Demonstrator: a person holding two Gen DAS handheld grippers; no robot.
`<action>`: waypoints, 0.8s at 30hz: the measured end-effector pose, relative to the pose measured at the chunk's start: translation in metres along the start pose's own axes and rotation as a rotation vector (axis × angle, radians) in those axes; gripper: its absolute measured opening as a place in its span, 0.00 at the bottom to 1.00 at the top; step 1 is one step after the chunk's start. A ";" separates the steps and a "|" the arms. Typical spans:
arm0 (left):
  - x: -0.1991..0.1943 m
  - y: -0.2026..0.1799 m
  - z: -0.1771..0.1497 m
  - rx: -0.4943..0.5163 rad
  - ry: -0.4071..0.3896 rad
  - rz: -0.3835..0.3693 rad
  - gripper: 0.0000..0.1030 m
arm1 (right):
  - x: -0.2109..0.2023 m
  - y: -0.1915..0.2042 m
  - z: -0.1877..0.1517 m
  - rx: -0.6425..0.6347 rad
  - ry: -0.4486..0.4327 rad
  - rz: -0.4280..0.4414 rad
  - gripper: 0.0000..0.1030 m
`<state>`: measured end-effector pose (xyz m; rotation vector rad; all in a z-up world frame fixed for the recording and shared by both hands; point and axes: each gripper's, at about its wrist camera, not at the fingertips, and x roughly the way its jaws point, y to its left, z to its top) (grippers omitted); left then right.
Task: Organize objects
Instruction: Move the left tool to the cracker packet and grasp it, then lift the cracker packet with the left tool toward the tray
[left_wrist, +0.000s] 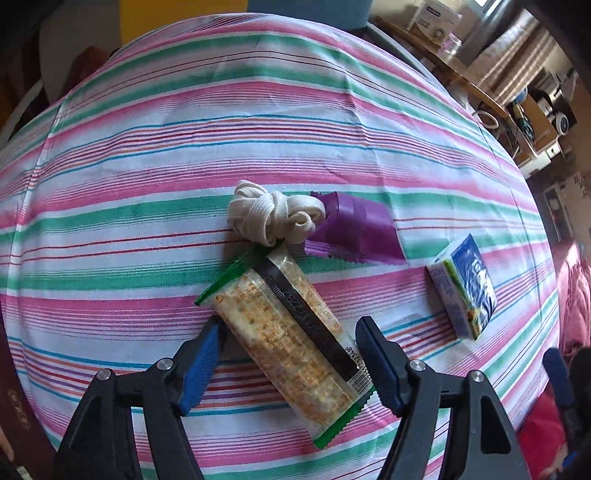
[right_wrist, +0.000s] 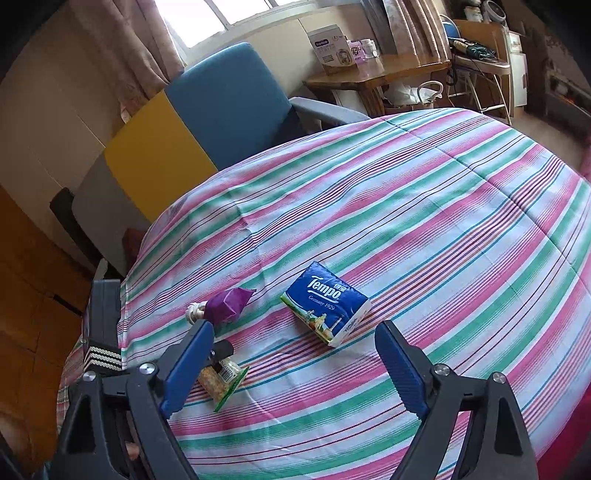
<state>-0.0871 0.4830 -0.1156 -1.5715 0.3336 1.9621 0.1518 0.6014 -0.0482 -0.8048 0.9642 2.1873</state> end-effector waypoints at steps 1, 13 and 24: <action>-0.002 0.002 -0.003 0.007 -0.009 -0.004 0.64 | 0.000 0.000 0.000 0.000 0.000 0.000 0.87; -0.038 0.031 -0.090 0.115 -0.087 -0.069 0.39 | 0.003 -0.016 0.000 0.055 0.007 -0.083 0.87; -0.050 0.029 -0.142 0.230 -0.211 -0.048 0.39 | 0.014 -0.019 -0.002 0.044 0.039 -0.161 0.87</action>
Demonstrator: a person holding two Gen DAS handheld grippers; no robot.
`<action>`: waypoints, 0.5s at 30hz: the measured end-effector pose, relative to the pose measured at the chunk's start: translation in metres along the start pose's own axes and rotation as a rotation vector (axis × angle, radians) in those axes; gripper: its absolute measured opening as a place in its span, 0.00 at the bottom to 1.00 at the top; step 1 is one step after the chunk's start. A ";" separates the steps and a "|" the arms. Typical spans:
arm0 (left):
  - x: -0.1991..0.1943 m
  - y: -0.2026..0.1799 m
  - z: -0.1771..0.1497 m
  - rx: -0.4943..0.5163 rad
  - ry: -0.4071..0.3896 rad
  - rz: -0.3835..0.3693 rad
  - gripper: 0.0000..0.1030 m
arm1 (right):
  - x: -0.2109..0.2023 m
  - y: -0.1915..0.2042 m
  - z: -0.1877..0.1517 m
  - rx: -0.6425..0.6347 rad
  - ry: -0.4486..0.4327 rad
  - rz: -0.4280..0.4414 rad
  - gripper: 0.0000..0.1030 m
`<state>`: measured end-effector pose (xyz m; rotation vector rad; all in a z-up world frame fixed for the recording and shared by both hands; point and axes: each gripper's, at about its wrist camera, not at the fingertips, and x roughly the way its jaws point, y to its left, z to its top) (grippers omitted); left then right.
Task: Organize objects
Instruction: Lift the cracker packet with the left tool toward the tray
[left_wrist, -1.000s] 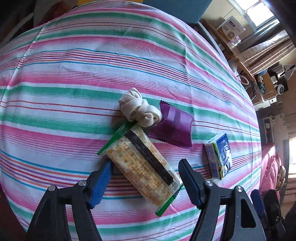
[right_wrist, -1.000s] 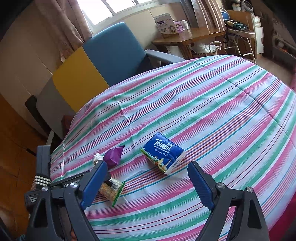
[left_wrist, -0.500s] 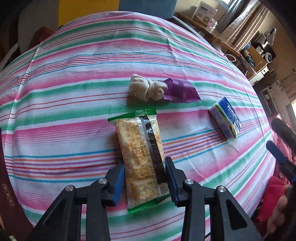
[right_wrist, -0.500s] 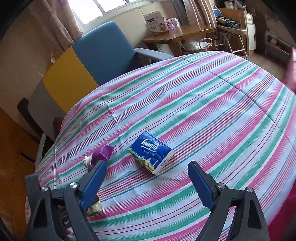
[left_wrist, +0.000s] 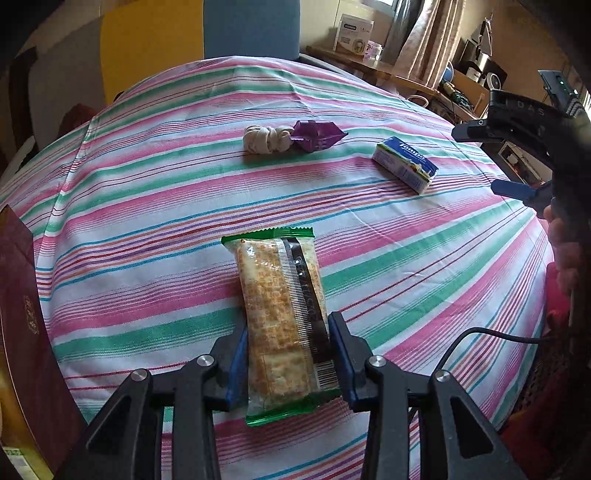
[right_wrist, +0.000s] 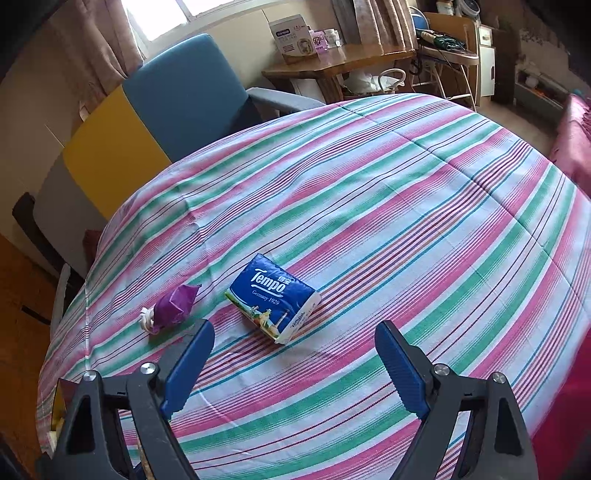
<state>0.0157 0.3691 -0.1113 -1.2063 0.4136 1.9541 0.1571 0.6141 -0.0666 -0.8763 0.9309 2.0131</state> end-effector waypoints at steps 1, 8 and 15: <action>-0.001 0.001 -0.001 0.000 -0.007 -0.002 0.39 | 0.001 0.001 0.000 -0.004 0.002 -0.005 0.87; 0.000 -0.003 -0.009 0.033 -0.067 0.006 0.40 | 0.004 0.006 -0.002 -0.034 0.011 -0.026 0.87; 0.000 -0.010 -0.016 0.084 -0.127 0.039 0.41 | 0.003 0.018 -0.005 -0.090 0.005 -0.008 0.86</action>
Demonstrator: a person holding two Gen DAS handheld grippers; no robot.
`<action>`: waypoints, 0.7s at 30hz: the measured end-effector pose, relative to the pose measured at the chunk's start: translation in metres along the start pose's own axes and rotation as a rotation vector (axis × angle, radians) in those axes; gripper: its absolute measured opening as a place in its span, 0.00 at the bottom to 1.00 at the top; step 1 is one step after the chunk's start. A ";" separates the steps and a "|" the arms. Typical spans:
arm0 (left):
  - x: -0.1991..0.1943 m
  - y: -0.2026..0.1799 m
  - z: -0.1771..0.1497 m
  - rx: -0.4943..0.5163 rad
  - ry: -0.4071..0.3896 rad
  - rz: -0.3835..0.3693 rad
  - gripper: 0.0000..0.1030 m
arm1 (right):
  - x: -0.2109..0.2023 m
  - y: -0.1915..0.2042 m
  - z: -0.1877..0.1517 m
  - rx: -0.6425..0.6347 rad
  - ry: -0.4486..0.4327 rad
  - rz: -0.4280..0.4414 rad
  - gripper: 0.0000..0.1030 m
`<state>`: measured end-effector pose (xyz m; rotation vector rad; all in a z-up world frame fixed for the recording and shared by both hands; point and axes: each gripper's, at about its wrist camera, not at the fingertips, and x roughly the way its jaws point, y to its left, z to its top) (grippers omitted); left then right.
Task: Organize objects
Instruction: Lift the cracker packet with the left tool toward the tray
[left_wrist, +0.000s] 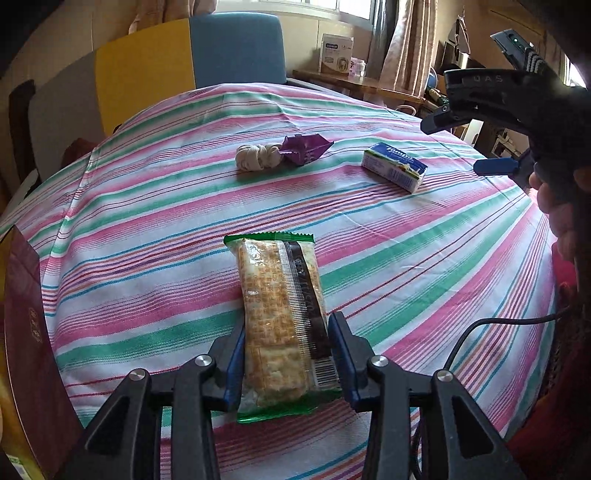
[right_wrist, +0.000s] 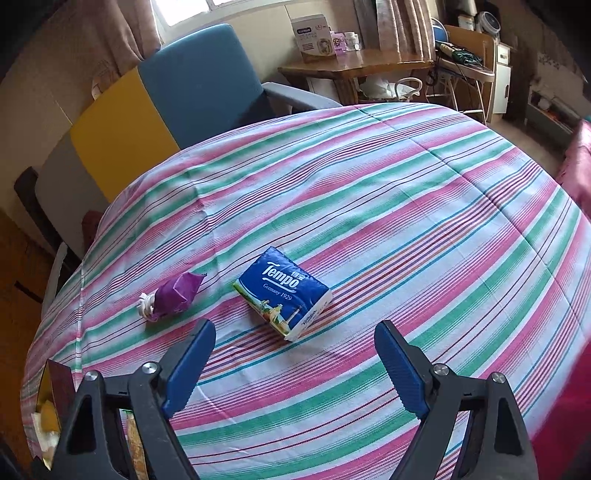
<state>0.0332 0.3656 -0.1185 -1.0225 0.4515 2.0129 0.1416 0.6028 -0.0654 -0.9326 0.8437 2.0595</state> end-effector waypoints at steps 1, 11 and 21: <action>0.000 0.000 -0.001 -0.002 -0.008 0.002 0.41 | 0.000 0.002 0.000 -0.009 0.001 0.005 0.86; -0.001 0.001 -0.004 0.000 -0.041 -0.007 0.42 | 0.009 0.016 -0.005 -0.086 0.033 -0.011 0.86; -0.002 0.002 -0.005 -0.006 -0.050 -0.019 0.42 | 0.015 0.026 -0.008 -0.146 0.060 -0.031 0.86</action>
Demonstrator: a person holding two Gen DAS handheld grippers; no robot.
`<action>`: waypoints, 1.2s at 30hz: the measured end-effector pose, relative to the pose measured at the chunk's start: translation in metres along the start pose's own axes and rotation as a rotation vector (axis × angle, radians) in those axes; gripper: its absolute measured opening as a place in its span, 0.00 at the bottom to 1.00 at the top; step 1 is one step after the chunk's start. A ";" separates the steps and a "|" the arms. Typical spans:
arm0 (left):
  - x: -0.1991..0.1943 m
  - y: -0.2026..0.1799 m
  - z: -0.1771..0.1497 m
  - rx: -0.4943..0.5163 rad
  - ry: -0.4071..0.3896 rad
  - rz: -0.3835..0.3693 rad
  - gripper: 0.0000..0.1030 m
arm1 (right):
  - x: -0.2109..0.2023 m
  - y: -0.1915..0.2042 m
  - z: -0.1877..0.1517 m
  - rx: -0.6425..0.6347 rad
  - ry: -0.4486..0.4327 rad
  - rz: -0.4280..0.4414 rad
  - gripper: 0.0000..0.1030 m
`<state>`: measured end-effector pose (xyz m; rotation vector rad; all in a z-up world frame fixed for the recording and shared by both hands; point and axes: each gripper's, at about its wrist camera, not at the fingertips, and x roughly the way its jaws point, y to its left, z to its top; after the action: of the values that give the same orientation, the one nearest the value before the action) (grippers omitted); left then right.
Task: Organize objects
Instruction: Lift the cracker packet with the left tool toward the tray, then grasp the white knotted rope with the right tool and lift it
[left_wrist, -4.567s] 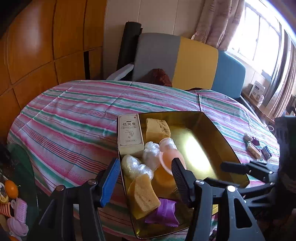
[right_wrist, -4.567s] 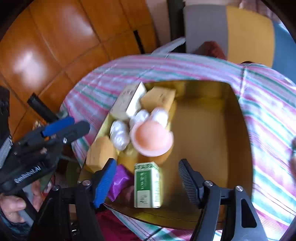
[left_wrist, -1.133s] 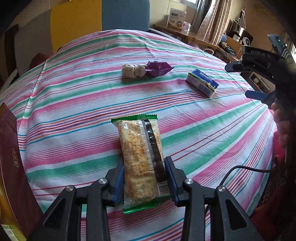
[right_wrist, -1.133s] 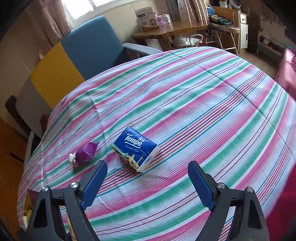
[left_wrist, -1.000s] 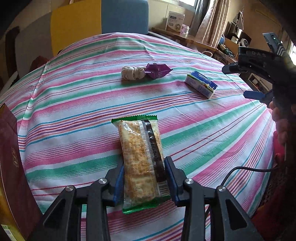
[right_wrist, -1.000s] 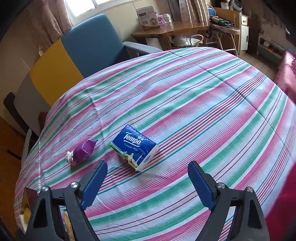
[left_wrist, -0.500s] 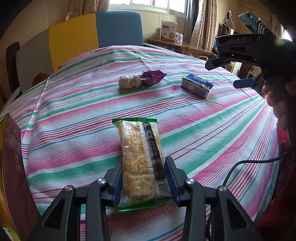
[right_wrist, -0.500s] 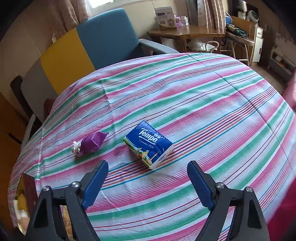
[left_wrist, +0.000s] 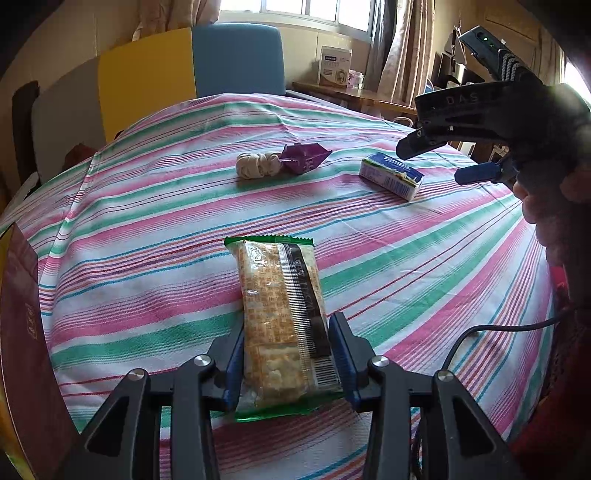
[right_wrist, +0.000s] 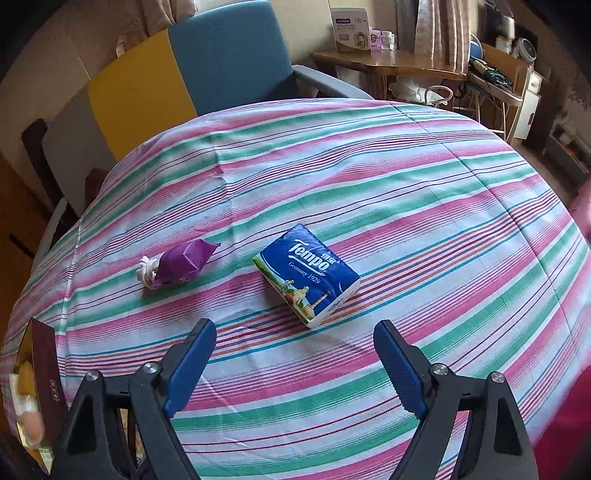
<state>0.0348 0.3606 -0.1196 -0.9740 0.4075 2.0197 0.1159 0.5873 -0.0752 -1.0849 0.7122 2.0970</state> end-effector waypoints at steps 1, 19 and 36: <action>0.000 0.000 0.000 0.000 -0.001 0.000 0.42 | 0.000 0.001 0.000 -0.006 0.002 -0.002 0.86; -0.001 0.008 0.000 -0.028 -0.006 -0.041 0.42 | 0.013 0.117 0.021 -0.456 0.000 0.109 0.69; -0.001 0.015 -0.001 -0.050 -0.009 -0.073 0.42 | 0.085 0.175 0.021 -0.747 0.185 0.017 0.29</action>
<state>0.0241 0.3503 -0.1202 -0.9964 0.3133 1.9756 -0.0643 0.5178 -0.1084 -1.6774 -0.0187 2.3556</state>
